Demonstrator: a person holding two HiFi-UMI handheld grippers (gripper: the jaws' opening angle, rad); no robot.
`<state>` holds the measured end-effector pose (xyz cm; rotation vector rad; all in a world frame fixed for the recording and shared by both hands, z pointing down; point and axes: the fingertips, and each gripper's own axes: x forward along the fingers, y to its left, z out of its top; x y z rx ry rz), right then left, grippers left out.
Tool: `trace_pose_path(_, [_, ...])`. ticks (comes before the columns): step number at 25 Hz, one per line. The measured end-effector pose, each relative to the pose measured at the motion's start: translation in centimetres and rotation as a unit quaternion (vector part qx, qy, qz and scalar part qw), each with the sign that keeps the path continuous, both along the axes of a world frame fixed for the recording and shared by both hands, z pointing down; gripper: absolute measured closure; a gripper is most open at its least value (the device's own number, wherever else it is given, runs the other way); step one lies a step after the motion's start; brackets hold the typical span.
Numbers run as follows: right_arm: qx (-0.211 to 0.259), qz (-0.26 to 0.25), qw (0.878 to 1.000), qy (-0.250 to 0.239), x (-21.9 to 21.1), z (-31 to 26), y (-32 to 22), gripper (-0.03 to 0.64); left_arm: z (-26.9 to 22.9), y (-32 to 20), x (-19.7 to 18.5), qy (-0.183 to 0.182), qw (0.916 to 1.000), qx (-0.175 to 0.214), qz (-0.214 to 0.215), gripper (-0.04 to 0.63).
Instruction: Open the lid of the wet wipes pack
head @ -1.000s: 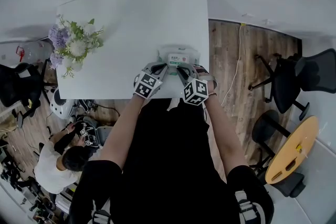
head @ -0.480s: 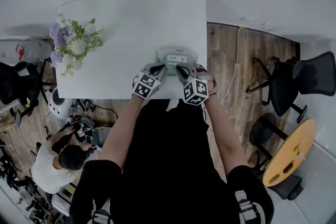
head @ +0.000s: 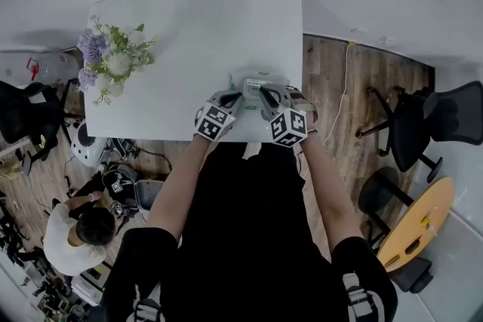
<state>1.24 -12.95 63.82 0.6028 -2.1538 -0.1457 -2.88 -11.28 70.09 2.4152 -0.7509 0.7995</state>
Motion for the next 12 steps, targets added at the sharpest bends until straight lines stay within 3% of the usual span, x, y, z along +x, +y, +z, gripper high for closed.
trace_pose_path(12, [0.013,0.029,0.999,-0.012,0.6,-0.4,-3.3,0.577,0.0,-0.1,-0.1,-0.002,1.0,-0.003,-0.008,0.574])
